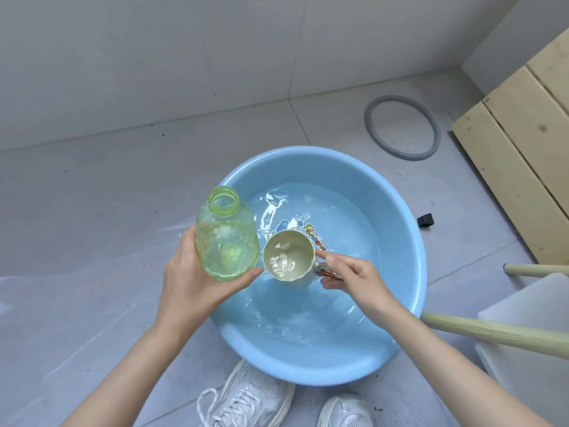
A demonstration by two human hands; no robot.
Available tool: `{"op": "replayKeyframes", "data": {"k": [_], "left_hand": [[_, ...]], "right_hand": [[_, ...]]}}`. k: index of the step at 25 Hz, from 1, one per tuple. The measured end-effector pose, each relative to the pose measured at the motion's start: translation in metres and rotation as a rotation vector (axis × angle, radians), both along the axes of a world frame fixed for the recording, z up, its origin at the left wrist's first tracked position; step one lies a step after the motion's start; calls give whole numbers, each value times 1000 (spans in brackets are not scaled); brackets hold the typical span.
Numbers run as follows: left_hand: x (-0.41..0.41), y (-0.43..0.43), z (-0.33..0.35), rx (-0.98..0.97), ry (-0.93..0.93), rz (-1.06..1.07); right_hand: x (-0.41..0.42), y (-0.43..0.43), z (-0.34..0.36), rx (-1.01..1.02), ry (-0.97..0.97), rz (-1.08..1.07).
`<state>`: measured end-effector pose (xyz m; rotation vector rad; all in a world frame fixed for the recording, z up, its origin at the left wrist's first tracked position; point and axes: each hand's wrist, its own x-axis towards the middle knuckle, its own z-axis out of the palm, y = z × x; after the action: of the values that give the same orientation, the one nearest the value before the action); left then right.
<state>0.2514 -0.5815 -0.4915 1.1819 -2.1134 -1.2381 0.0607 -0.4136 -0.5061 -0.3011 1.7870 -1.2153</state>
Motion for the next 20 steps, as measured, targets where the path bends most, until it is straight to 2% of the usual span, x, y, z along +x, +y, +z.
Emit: {"op": "replayKeyframes", "data": {"k": [4, 10, 20], "left_hand": [[-7, 0, 5, -19, -1, 11], [-18, 0, 6, -19, -4, -27], [-21, 0, -23, -59, -12, -129]], "right_hand": [[-18, 7, 39, -98, -9, -90], [-32, 8, 94, -136, 71, -99], [-20, -5, 136, -182, 112, -148]]}}
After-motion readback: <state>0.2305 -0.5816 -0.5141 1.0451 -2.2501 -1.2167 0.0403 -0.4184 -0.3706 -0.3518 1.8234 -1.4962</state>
